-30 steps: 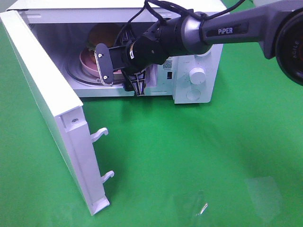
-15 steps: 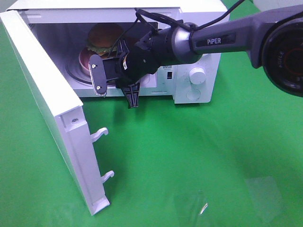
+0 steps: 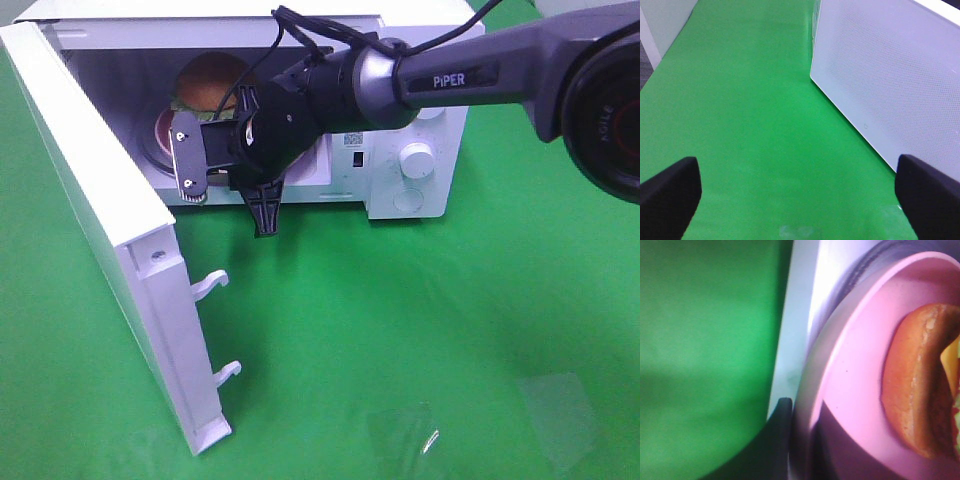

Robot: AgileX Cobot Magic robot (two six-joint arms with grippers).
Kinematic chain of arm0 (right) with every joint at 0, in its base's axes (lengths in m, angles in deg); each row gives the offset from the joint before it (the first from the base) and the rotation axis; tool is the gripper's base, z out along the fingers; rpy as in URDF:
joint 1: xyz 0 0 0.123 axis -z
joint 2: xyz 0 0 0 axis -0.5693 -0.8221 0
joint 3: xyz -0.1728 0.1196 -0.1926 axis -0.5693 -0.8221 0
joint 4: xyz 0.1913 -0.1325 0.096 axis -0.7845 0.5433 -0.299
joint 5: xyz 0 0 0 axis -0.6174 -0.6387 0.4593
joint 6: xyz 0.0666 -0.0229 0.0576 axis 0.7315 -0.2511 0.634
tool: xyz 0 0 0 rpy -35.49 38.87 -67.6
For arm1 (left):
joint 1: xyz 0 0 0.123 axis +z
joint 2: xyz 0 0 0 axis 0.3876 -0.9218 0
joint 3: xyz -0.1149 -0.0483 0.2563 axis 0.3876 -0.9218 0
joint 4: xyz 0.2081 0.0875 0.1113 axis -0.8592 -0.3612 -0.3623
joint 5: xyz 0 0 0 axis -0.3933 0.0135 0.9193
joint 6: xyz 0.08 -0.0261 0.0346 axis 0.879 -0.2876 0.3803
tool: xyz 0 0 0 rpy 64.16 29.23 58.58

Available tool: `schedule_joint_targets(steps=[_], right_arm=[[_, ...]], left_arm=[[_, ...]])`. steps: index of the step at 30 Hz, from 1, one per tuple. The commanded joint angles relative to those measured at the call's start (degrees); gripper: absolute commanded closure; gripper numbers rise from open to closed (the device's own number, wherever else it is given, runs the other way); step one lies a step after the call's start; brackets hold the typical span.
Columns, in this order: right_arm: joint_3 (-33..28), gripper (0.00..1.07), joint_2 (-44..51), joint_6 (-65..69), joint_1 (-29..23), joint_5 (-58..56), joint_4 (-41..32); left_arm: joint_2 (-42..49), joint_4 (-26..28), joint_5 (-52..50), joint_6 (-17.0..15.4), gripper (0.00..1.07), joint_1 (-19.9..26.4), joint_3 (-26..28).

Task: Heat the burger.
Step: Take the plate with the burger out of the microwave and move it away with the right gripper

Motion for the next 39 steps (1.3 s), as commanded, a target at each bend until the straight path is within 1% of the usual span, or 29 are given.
schedule_joint_targets(steps=[1, 2, 6, 9, 11, 12, 13, 16, 17, 20, 21, 26, 28, 29, 30, 35, 37, 39], right_arm=[[0.3, 1.07, 3.6, -4.3, -0.3, -0.6, -2.6], [0.3, 1.07, 4.2, -6.1, -0.7, -3.0, -3.7], [0.3, 1.07, 4.9, -9.1, -0.7, -5.7, -4.6], [-0.1, 1.07, 5.7, -10.5, -0.7, -5.8, -5.2], [-3.8, 1.07, 8.0, -14.2, 0.0, -3.4, -5.6], [-3.8, 1.07, 8.0, -14.2, 0.0, -3.4, -5.6], [-6.1, 1.07, 9.3, -16.6, 0.7, -2.1, -6.9], [-7.1, 1.07, 9.9, -18.2, 1.1, -1.8, -8.0], [-8.9, 1.07, 11.1, -21.5, 2.0, -0.9, -9.9], [-10.4, 1.07, 12.2, -24.2, 2.6, -0.8, -10.7], [-12.6, 1.07, 13.8, -26.8, 3.3, -0.8, -10.8], [-14.7, 1.07, 15.4, -28.8, 3.3, -0.7, -10.8], [-18.1, 1.07, 17.6, -30.9, 3.3, 1.3, -11.1], [-18.1, 1.07, 17.6, -30.9, 3.3, 1.3, -11.1], [-19.7, 1.07, 18.6, -31.1, 3.3, 2.7, -12.0], [-22.3, 1.07, 20.5, -31.6, 3.3, 5.0, -13.5], [-25.4, 1.07, 22.3, -32.8, 3.2, 6.4, -13.9], [-26.3, 1.07, 22.8, -32.8, 3.2, 6.9, -13.9]], left_arm=[[0.2, 0.1, -0.1, 0.0, 0.06, 0.1, -0.1], [0.2, 0.1, -0.1, 0.0, 0.06, 0.1, -0.1], [0.2, 0.1, -0.1, 0.0, 0.06, 0.1, -0.1], [0.2, 0.1, -0.1, 0.0, 0.06, 0.1, -0.1], [0.2, 0.1, -0.1, 0.0, 0.06, 0.1, -0.1], [0.2, 0.1, -0.1, 0.0, 0.06, 0.1, -0.1], [0.2, 0.1, -0.1, 0.0, 0.06, 0.1, -0.1], [0.2, 0.1, -0.1, 0.0, 0.06, 0.1, -0.1], [0.2, 0.1, -0.1, 0.0, 0.06, 0.1, -0.1], [0.2, 0.1, -0.1, 0.0, 0.06, 0.1, -0.1], [0.2, 0.1, -0.1, 0.0, 0.06, 0.1, -0.1], [0.2, 0.1, -0.1, 0.0, 0.06, 0.1, -0.1], [0.2, 0.1, -0.1, 0.0, 0.06, 0.1, -0.1], [0.2, 0.1, -0.1, 0.0, 0.06, 0.1, -0.1], [0.2, 0.1, -0.1, 0.0, 0.06, 0.1, -0.1], [0.2, 0.1, -0.1, 0.0, 0.06, 0.1, -0.1], [0.2, 0.1, -0.1, 0.0, 0.06, 0.1, -0.1], [0.2, 0.1, -0.1, 0.0, 0.06, 0.1, -0.1]])
